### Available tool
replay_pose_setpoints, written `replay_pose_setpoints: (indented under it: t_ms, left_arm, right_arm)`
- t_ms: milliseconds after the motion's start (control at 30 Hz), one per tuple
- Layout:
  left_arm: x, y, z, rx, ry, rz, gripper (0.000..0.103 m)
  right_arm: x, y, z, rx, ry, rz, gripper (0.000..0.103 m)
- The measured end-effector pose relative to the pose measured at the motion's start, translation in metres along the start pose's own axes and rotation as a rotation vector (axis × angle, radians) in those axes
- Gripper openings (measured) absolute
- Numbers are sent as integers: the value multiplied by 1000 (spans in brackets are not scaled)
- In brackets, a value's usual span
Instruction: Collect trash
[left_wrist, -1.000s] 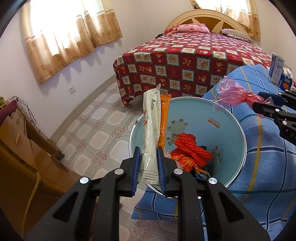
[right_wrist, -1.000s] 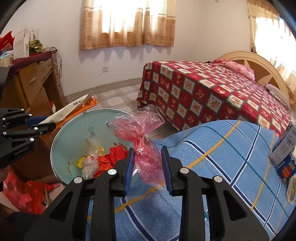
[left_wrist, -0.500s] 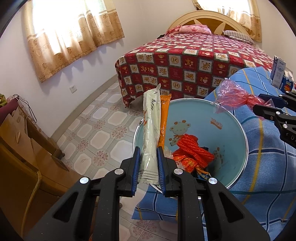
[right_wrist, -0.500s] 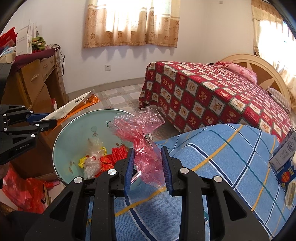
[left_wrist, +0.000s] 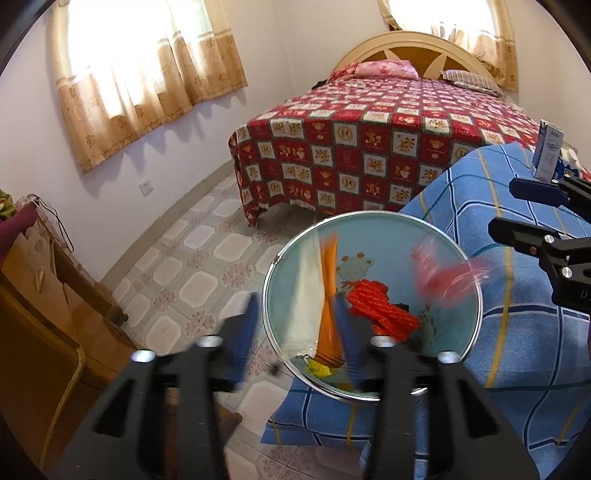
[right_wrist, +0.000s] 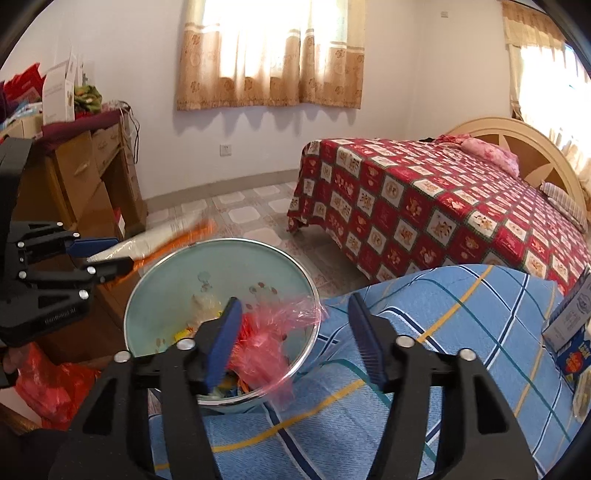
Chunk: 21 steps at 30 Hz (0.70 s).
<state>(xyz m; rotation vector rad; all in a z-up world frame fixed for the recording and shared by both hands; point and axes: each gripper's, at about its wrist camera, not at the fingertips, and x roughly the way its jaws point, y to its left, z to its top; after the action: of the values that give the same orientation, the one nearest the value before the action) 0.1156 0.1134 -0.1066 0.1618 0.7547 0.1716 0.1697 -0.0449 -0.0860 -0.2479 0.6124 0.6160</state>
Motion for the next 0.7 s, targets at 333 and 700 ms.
replay_pose_setpoints:
  t_ms: [333,700]
  left_arm:
    - [-43,-1,12,-46,-155,51,92]
    - [-65,-1,16,-81,-216,51,97]
  right_arm:
    - [-62,-28,-20,159,-106,-100,83]
    - [-107,-51,-29,195,-171,-194,88]
